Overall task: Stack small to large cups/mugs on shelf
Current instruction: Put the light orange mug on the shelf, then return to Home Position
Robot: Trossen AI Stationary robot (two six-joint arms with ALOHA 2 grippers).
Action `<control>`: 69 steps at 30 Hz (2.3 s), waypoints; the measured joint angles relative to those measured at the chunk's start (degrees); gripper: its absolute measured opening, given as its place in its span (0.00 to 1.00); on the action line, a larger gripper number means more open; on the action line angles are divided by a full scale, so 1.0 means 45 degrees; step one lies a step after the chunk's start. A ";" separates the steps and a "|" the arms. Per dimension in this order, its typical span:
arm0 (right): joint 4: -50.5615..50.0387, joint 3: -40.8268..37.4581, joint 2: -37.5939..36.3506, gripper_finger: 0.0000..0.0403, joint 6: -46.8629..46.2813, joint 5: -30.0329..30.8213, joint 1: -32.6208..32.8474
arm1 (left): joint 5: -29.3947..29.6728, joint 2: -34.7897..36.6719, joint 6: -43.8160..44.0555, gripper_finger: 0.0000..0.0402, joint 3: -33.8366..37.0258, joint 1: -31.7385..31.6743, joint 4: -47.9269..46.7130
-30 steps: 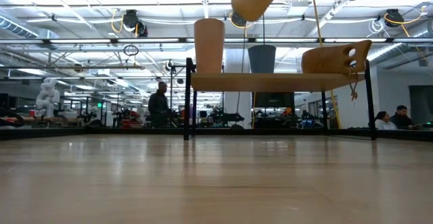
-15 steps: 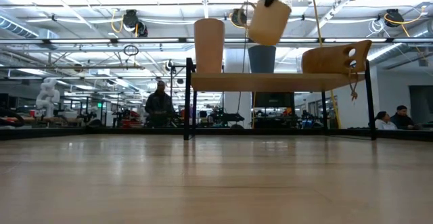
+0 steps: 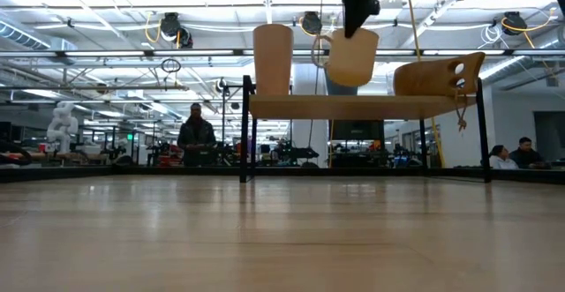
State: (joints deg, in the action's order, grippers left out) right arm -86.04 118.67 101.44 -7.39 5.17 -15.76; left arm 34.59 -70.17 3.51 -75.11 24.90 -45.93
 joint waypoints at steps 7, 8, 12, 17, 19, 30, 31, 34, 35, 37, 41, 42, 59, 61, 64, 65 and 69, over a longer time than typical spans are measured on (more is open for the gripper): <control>0.0014 -0.0001 0.0410 0.01 0.0486 -0.0553 -0.0189 | 0.0000 0.0000 -0.0001 0.50 0.0000 -0.0001 0.0005; 0.0030 -0.0005 0.0410 0.01 0.0523 -0.0563 -0.0222 | 0.0000 0.0000 -0.0005 0.50 0.0000 -0.0004 0.0012; 0.0169 -0.0002 0.0400 0.01 0.0561 -0.0560 -0.0328 | 0.0000 0.0000 -0.0010 0.50 0.0000 0.0000 0.0044; 0.0117 -0.0005 0.0421 0.01 0.0524 -0.0868 -0.0415 | 0.0000 0.0000 -0.0010 0.50 0.0000 -0.0001 0.0044; 0.0202 -0.0005 0.0518 0.01 0.0494 -0.1089 -0.0410 | 0.0000 0.0000 -0.0010 0.50 0.0000 0.0000 0.0079; 0.0203 -0.0010 0.0518 0.01 0.0519 -0.1179 -0.0401 | -0.0005 0.0000 -0.0092 0.50 0.0000 -0.0001 0.0180; 0.0198 -0.0010 0.0517 0.01 0.0560 -0.1176 -0.0406 | -0.0005 0.0000 -0.0092 0.50 0.0000 -0.0001 0.0180; 0.0203 -0.0010 0.0549 0.01 0.0668 -0.1175 -0.0406 | -0.0005 0.0000 -0.0087 0.50 0.0000 -0.0005 0.0180; 0.0198 -0.0010 0.0575 0.01 0.0684 -0.1175 -0.0406 | -0.0005 0.0000 -0.0087 0.50 0.0000 -0.0005 0.0180; 0.0138 -0.0010 0.0603 0.01 0.0729 -0.1170 -0.0406 | -0.0005 0.0000 -0.0087 0.50 0.0000 -0.0002 0.0180; 0.0219 -0.0010 0.0609 0.02 0.0771 -0.1171 -0.0406 | -0.0005 0.0000 -0.0086 0.50 0.0000 0.0000 0.0177; 0.0261 -0.0010 0.0609 0.03 0.0789 -0.1170 -0.0406 | -0.0005 0.0000 -0.0086 0.50 0.0000 -0.0002 0.0179; 0.0295 -0.0010 0.0609 0.16 0.0794 -0.1160 -0.0406 | -0.0010 0.0000 -0.0146 0.50 0.0000 0.0000 0.0177; 0.0295 -0.0010 0.0609 0.16 0.0794 -0.1160 -0.0406 | -0.0010 0.0000 -0.0151 0.50 0.0000 -0.0004 0.0175; 0.0298 -0.0010 0.0609 0.16 0.0794 -0.1160 -0.0406 | -0.0010 0.0000 -0.0159 0.50 0.0000 -0.0004 0.0176; 0.0295 -0.0010 0.0609 0.16 0.0794 -0.1160 -0.0406 | -0.0010 0.0002 -0.0171 0.50 0.0000 0.0000 0.0175; 0.0320 -0.0010 0.0535 0.16 0.0779 -0.1160 -0.0383 | -0.0010 0.0000 -0.0185 0.50 0.0000 -0.0001 0.0175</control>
State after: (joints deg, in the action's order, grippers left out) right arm -84.60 118.63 103.85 -3.88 -0.05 -17.48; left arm 34.54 -70.17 2.68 -75.11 24.90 -45.15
